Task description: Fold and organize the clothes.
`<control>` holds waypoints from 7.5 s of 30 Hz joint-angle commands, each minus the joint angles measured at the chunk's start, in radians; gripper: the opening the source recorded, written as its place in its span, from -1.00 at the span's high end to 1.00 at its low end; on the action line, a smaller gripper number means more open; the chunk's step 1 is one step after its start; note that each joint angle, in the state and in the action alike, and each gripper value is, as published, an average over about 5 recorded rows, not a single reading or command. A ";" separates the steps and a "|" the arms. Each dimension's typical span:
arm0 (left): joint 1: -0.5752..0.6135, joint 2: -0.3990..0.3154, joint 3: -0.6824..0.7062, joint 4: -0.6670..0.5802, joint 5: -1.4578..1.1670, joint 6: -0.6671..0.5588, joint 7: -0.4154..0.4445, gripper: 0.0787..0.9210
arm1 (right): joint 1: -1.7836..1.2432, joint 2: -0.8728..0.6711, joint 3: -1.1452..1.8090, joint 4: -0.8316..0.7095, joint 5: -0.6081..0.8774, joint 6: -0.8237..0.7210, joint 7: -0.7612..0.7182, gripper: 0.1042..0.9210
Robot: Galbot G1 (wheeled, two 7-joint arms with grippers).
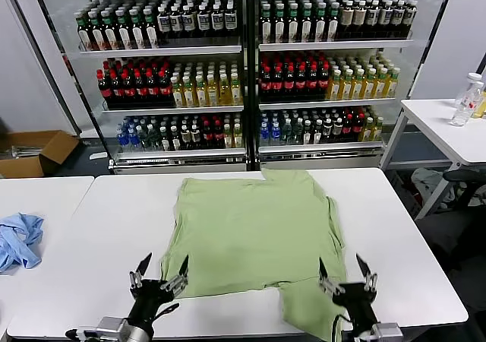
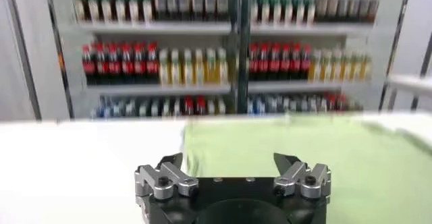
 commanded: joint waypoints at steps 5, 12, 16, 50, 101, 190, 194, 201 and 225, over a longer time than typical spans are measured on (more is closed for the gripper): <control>-0.031 0.034 0.027 0.122 -0.035 0.180 -0.089 -0.61 | -0.129 0.018 -0.056 -0.040 -0.006 -0.035 0.020 -0.56; -0.033 0.039 0.024 0.127 -0.090 0.182 -0.100 -0.16 | -0.135 0.024 -0.067 -0.024 0.032 -0.042 0.018 -0.09; -0.026 0.043 0.017 0.116 -0.139 0.182 -0.098 0.11 | -0.133 0.021 -0.059 -0.015 0.045 -0.032 0.007 0.18; -0.530 0.129 0.119 0.398 -0.252 0.050 -0.003 0.99 | 0.737 -0.214 -0.114 -0.362 0.276 -0.086 -0.001 1.00; -0.260 0.127 0.091 0.213 -0.300 0.098 -0.078 0.67 | 0.363 -0.158 0.038 -0.262 0.243 -0.142 -0.096 0.54; -0.652 0.183 0.212 0.373 -0.489 0.045 -0.122 0.98 | 1.112 -0.153 -0.227 -0.692 0.474 -0.140 -0.097 0.96; -0.554 0.194 0.167 0.255 -0.508 0.044 -0.120 0.99 | 1.025 -0.186 -0.171 -0.533 0.496 -0.143 -0.081 1.00; -0.368 0.193 0.106 0.118 -0.505 0.061 -0.113 0.99 | 0.740 -0.209 -0.053 -0.260 0.479 -0.148 -0.067 1.00; -0.254 0.189 0.073 0.097 -0.295 0.152 -0.057 0.93 | 0.312 -0.124 0.145 -0.060 0.252 -0.237 -0.095 0.90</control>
